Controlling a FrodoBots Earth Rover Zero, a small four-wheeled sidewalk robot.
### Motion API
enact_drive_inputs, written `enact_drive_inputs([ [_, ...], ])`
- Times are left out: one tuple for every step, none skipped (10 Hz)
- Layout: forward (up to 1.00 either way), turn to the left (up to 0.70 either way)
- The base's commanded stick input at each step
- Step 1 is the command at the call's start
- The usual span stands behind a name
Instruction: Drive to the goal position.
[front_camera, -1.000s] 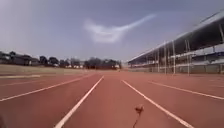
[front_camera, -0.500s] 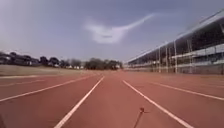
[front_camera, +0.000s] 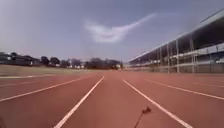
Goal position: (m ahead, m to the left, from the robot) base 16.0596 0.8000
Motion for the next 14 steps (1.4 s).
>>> enact_drive_inputs([
  [0.70, 0.00],
  [0.70, 0.00],
  [0.70, 0.00],
  [0.70, 0.00],
  [0.70, 0.00],
  [0.70, 0.00],
  [0.70, 0.00],
  [0.70, 0.00],
  [0.70, 0.00],
  [0.70, 0.00],
  [0.70, 0.00],
  [0.70, 0.00],
  [0.70, 0.00],
  [0.70, 0.00],
])
